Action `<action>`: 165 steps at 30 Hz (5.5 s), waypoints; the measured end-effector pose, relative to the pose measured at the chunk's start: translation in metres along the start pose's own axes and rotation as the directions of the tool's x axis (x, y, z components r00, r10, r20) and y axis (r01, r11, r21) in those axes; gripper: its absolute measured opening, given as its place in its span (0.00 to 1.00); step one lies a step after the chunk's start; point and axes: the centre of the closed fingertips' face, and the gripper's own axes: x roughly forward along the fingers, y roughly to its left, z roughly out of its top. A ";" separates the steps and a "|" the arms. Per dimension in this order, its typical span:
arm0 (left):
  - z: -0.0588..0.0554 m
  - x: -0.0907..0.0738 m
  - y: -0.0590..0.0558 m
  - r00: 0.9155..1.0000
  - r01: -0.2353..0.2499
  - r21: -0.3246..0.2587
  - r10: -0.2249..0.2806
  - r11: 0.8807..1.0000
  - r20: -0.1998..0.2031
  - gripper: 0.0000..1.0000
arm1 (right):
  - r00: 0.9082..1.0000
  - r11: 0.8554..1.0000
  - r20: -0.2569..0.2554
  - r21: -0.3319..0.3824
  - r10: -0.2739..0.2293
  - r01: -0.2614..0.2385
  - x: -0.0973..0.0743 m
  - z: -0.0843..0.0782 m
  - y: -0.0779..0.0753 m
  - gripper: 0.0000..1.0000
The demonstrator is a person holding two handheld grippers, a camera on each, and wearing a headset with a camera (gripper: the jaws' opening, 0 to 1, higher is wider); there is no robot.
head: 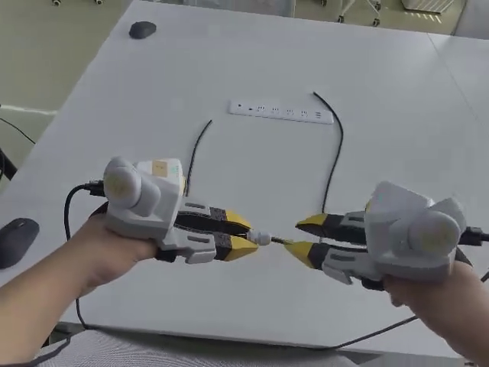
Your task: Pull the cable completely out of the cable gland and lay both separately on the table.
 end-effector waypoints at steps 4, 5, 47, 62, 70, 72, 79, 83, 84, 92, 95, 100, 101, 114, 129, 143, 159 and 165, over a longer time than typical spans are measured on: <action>-0.001 -0.002 0.000 1.000 0.013 0.014 -0.013 1.000 -0.008 0.15 | 0.994 0.994 -0.058 -0.063 -0.096 0.092 0.010 -0.007 0.003 0.14; -0.001 -0.002 0.000 1.000 0.016 0.017 -0.016 1.000 -0.010 0.15 | 0.991 0.992 -0.064 -0.069 -0.115 0.110 0.011 -0.006 0.003 0.14; -0.013 -0.005 0.004 0.995 0.100 0.050 -0.099 0.994 -0.027 0.15 | 0.967 0.963 -0.120 -0.182 -0.224 0.200 0.027 -0.006 0.008 0.00; -0.010 -0.004 0.007 0.997 0.080 0.043 -0.080 0.996 -0.005 0.15 | 0.942 0.949 -0.151 0.054 -0.300 0.311 0.024 -0.032 -0.015 0.00; -0.011 -0.004 0.009 0.998 0.052 0.029 -0.053 0.998 0.018 0.15 | 0.917 0.896 -0.209 0.222 -0.341 0.384 0.023 -0.058 -0.030 0.00; -0.013 -0.003 0.008 0.999 0.047 0.024 -0.048 0.999 0.020 0.15 | 0.914 0.878 -0.228 0.274 -0.337 0.392 0.023 -0.067 -0.032 0.00; -0.017 0.001 0.003 0.999 0.050 0.027 -0.051 0.998 0.010 0.15 | 0.902 0.808 -0.292 0.413 -0.319 0.420 0.024 -0.096 -0.034 0.00; -0.017 0.002 0.004 0.998 0.055 0.021 -0.056 0.998 0.010 0.15 | 0.906 0.813 -0.280 0.411 -0.318 0.413 0.023 -0.092 -0.033 0.00; -0.017 0.001 0.004 0.998 0.054 0.022 -0.055 0.998 0.009 0.15 | 0.907 0.820 -0.274 0.399 -0.321 0.411 0.023 -0.091 -0.033 0.01; -0.020 -0.001 0.004 0.998 0.057 0.032 -0.056 0.998 -0.006 0.15 | 0.916 0.853 -0.264 0.354 -0.302 0.383 0.020 -0.090 -0.022 0.02; -0.020 -0.002 0.005 0.999 0.052 0.026 -0.052 0.998 -0.002 0.15 | 0.915 0.859 -0.263 0.338 -0.306 0.384 0.017 -0.089 -0.021 0.04; -0.019 -0.003 0.005 0.999 0.051 0.032 -0.051 0.998 0.000 0.15 | 0.928 0.869 -0.217 0.339 -0.302 0.362 0.011 -0.072 -0.016 0.13; -0.018 -0.004 0.006 0.999 0.049 0.029 -0.049 0.998 0.002 0.15 | 0.932 0.873 -0.200 0.334 -0.302 0.355 0.010 -0.068 -0.015 0.14; -0.023 -0.003 0.009 0.999 0.048 0.026 -0.047 0.999 -0.021 0.15 | 0.940 0.952 -0.167 0.020 -0.297 0.304 0.027 -0.023 0.002 0.19; -0.022 -0.002 0.011 0.999 0.051 0.025 -0.050 0.998 -0.021 0.15 | 0.955 0.960 -0.150 -0.151 -0.257 0.235 0.042 -0.005 0.008 0.03; -0.022 0.000 0.013 0.998 0.055 0.035 -0.054 0.998 -0.026 0.15 | 0.953 0.964 -0.148 -0.014 -0.264 0.265 0.040 -0.014 0.000 0.02; -0.024 -0.002 0.015 0.999 0.041 0.037 -0.040 0.998 -0.028 0.15 | 0.943 0.948 -0.167 0.091 -0.289 0.306 0.039 -0.031 -0.012 0.01; -0.021 -0.002 0.015 0.999 0.040 0.037 -0.039 0.999 -0.020 0.15 | 0.925 0.914 -0.201 0.189 -0.322 0.360 0.035 -0.049 -0.023 0.01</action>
